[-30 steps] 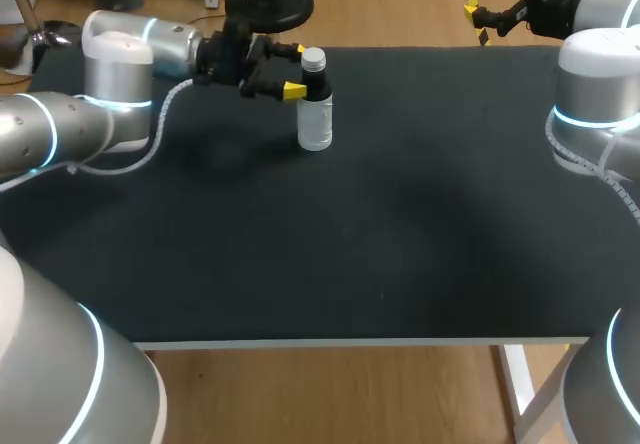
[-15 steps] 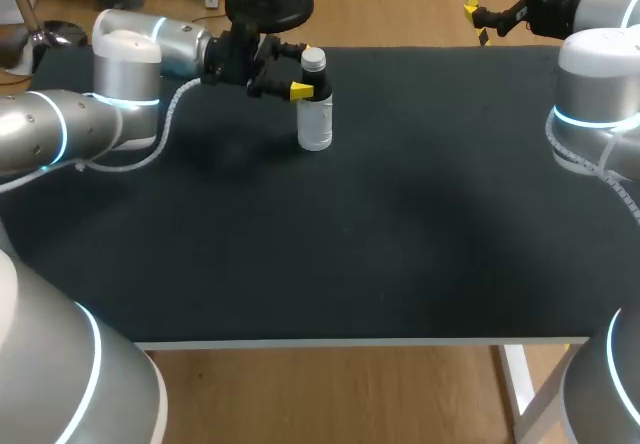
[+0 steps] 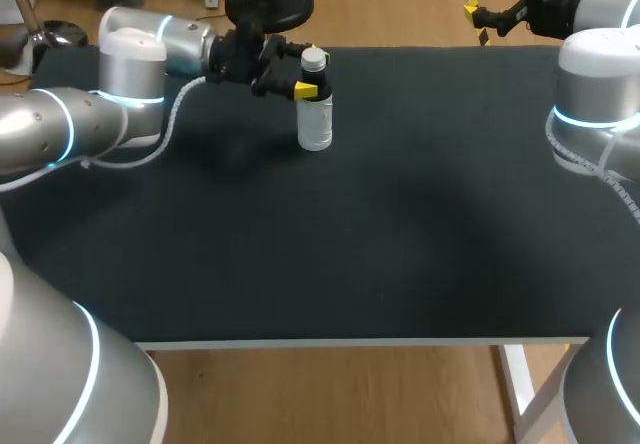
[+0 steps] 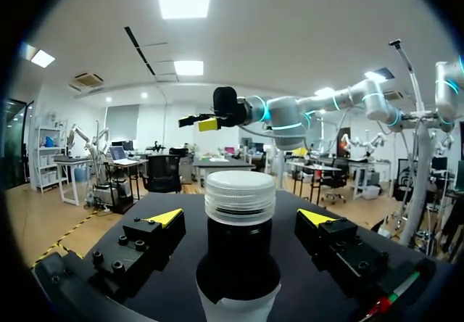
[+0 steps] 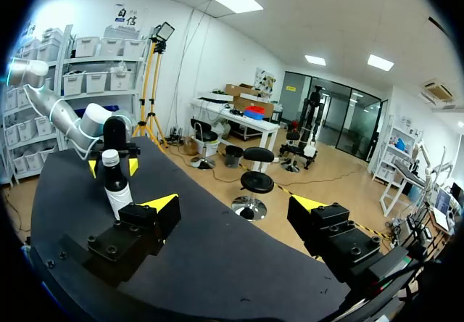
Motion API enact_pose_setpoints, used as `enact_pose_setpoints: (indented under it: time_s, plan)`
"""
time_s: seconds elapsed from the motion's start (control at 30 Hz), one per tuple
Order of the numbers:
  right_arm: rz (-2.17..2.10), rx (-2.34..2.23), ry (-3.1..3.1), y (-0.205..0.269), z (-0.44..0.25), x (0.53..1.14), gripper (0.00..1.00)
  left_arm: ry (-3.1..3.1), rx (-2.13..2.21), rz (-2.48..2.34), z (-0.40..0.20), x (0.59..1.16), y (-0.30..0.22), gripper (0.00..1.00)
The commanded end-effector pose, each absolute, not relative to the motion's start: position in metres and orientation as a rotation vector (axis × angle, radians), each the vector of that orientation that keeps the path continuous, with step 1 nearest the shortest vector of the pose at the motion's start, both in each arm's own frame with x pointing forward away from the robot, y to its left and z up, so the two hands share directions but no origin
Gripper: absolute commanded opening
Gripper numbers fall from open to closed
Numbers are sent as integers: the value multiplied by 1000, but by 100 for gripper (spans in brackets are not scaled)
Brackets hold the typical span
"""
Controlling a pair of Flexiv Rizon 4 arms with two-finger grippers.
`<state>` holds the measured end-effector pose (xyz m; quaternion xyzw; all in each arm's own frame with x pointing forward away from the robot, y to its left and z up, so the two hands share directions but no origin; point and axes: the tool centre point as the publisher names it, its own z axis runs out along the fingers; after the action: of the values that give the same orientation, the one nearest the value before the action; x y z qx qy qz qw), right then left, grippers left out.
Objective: Unscrew the bottle cap
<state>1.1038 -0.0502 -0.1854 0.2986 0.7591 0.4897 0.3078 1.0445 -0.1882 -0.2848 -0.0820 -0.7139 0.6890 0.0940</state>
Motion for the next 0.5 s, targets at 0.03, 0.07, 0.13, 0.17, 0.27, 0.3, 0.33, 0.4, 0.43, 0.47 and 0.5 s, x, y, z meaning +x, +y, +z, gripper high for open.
enact_pose_setpoints:
  time_s: [0.03, 0.07, 0.13, 0.17, 0.27, 0.3, 0.33, 0.4, 0.43, 0.47, 0.5]
  plan:
    - [1294, 790, 2008, -50, -185, 1104, 100, -2092, -278, 2028, -288, 1051, -189, 64]
    - [1294, 790, 2008, -50, -185, 1104, 100, -2093, -278, 2028, -288, 1051, -189, 49]
    - [1294, 790, 2008, -50, -185, 1104, 100, -2093, -279, 2028, -288, 1051, -189, 40]
    - [1294, 790, 2008, -50, -185, 1104, 100, -2093, -279, 2029, -288, 1051, -189, 27]
    - [1294, 790, 2008, -50, -185, 1104, 100, -2094, -281, 2030, -287, 1050, -189, 0]
    - [1294, 790, 2008, -50, -185, 1104, 100, -2095, -282, 2030, -287, 1050, -189, 0]
    - [1294, 790, 2008, -50, -185, 1104, 100, -2096, -282, 2031, -287, 1050, -189, 0]
    - [1294, 790, 2008, -50, -185, 1104, 100, -2097, -285, 2033, -286, 1050, -189, 0]
    - [1294, 790, 2008, -50, -185, 1104, 100, -2098, -286, 2034, -285, 1050, -189, 0]
    - [1294, 790, 2008, -50, -185, 1104, 100, -2099, -287, 2034, -285, 1050, -189, 0]
    - [1294, 790, 2008, -50, -185, 1104, 100, -2100, -289, 2034, -285, 1050, -189, 0]
